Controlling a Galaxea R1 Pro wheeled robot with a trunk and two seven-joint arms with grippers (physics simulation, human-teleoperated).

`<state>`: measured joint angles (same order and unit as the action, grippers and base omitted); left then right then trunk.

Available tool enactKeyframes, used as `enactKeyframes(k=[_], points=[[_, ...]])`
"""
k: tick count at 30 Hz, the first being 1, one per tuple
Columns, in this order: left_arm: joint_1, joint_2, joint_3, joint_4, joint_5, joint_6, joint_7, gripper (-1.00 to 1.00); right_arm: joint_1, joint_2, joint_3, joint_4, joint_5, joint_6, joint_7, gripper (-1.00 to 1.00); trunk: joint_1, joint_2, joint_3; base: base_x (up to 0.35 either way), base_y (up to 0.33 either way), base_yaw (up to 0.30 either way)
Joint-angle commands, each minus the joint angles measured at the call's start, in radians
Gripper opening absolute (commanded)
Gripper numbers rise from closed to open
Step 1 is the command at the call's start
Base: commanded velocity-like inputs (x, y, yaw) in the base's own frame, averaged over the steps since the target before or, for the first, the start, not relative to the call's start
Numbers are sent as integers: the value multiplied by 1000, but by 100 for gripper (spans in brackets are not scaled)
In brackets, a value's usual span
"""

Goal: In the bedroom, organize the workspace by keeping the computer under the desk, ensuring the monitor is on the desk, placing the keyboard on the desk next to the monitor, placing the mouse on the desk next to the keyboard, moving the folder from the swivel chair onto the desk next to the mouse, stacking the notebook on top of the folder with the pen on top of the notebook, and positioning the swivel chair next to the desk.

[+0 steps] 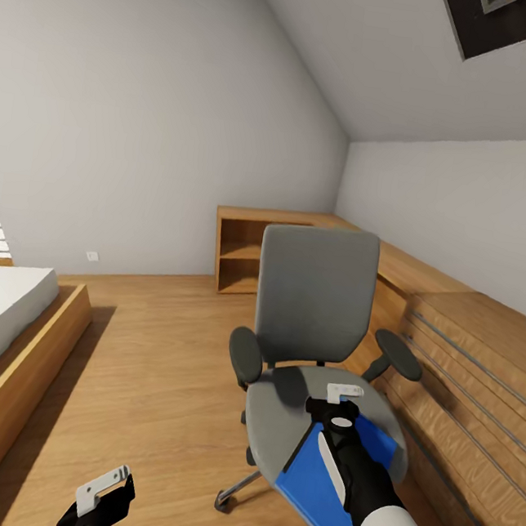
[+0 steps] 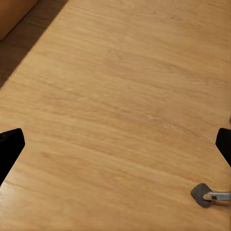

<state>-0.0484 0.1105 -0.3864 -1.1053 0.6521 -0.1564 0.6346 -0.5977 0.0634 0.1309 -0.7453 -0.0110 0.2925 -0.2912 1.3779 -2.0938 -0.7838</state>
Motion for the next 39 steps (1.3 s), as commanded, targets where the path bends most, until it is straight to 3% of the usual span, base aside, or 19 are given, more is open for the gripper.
enactKeyframes(k=[1,13,17,19,23,26,33,34,39], points=[[-1,1,-5,0,11,-8,5,100,-1,0,3,-1,-1,7,-6,100,-4,7,2,0,0,0],[-1,1,-4,0,12,-8,5,100,0,-3,-1,-40,-2,7,-6,100,-4,7,2,0,0,0],[-1,2,-3,1,12,-8,5,100,14,-6,-4,-212,-5,42,-6,100,-4,7,2,0,0,0],[-1,2,-3,1,13,-8,5,100,68,-7,-6,-373,-7,100,-6,100,-4,7,2,0,0,0],[-1,1,-3,1,13,-8,5,100,155,-4,-34,-557,-20,136,-6,100,-4,7,2,0,0,0],[-1,1,-4,2,13,-8,5,100,210,-1,-77,-692,-108,153,-6,100,-4,7,2,0,0,0],[-1,1,-4,2,14,-8,5,100,232,-6,-101,-757,-292,162,-5,100,-4,7,2,0,0,0],[-1,1,-4,2,13,-8,5,100,235,-6,-109,-785,-360,163,-5,100,-4,7,2,0,0,0],[-1,1,-4,2,13,-8,5,100,239,-7,-113,-802,-418,163,-5,100,-4,7,2,0,0,0]])
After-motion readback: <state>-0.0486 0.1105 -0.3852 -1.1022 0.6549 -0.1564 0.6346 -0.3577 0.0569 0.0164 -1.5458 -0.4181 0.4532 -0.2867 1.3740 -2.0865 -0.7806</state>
